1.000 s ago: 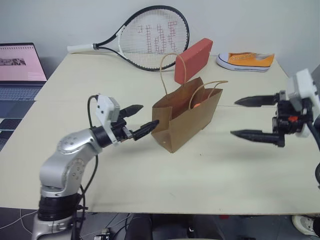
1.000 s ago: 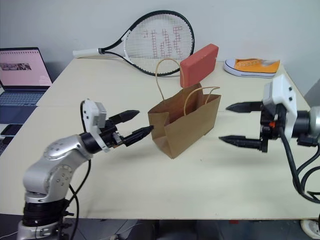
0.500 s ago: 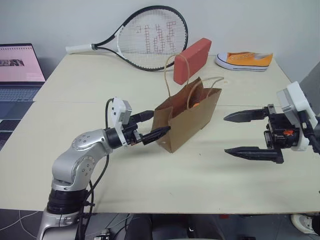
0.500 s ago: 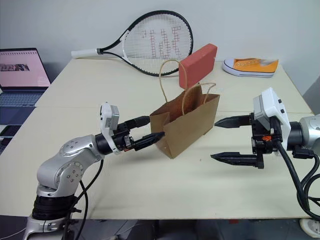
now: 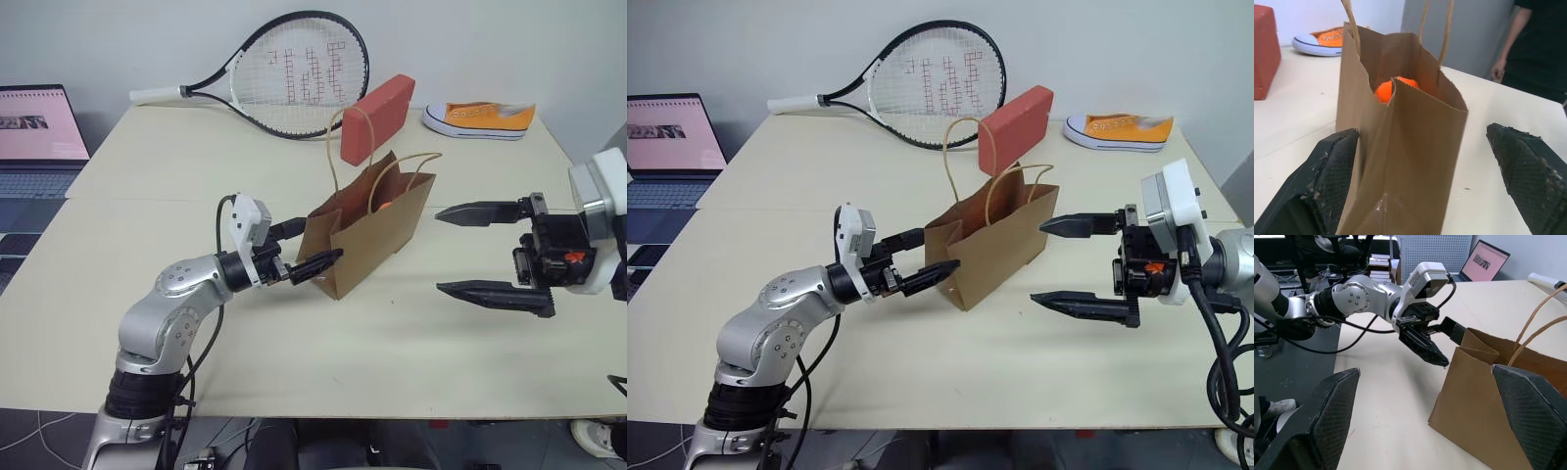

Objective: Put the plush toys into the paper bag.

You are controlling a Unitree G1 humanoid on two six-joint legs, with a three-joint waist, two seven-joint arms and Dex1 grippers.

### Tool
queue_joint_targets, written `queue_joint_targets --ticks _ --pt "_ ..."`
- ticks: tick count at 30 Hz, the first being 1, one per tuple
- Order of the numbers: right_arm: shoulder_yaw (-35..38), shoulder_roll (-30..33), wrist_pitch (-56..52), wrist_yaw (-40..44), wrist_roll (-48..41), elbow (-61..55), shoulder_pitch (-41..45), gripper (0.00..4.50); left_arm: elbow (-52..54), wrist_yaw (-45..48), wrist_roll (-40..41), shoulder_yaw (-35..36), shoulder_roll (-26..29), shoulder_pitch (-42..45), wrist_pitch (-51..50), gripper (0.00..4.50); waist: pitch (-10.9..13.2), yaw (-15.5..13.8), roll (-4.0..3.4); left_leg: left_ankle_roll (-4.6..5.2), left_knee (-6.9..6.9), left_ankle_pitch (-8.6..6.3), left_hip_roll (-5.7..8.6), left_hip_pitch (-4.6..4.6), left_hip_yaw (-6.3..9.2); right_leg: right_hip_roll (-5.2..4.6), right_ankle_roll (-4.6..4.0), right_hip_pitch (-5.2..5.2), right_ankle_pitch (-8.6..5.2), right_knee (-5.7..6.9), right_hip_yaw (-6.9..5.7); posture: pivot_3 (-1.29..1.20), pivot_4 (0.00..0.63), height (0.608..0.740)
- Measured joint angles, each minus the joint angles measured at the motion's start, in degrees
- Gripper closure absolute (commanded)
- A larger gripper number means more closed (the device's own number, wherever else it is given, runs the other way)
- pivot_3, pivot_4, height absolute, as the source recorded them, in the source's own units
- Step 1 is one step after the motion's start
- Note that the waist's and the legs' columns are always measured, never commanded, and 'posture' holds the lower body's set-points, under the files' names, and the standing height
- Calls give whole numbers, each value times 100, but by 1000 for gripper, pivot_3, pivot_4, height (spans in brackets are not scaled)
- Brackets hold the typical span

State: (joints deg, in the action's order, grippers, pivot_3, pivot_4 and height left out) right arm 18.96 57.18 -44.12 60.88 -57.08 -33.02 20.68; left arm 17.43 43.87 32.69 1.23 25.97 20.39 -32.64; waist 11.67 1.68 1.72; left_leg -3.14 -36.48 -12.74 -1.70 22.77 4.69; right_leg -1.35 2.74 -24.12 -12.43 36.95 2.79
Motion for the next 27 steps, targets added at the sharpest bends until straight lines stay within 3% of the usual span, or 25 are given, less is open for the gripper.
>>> queue_joint_targets --ticks 3,6,19,27 --pt "0 -8 83 -62 1 -51 -46 0 -13 -202 -77 -4 -213 0 122 17 0 -2 0 0 -1 0 0 0 0 0 0 1 0 -1 0 0 150 740" --pt "-1 -39 131 -127 4 -52 -112 0 -45 -347 -137 -3 -392 0 254 591 0 -4 1 0 -3 0 1 0 0 0 0 2 0 -1 1 0 150 740" --pt "-13 -228 559 -344 319 -97 -383 0 -259 -288 -403 -105 -440 -57 625 4411 -1 -1 1 0 -2 0 1 -1 0 1 0 2 0 0 2 0 150 740" --pt "-67 -231 777 -352 538 -98 -421 0 -368 -134 -418 -96 -429 -57 722 4463 -1 -2 1 0 -2 0 1 -1 0 1 -1 2 0 0 2 0 150 740"
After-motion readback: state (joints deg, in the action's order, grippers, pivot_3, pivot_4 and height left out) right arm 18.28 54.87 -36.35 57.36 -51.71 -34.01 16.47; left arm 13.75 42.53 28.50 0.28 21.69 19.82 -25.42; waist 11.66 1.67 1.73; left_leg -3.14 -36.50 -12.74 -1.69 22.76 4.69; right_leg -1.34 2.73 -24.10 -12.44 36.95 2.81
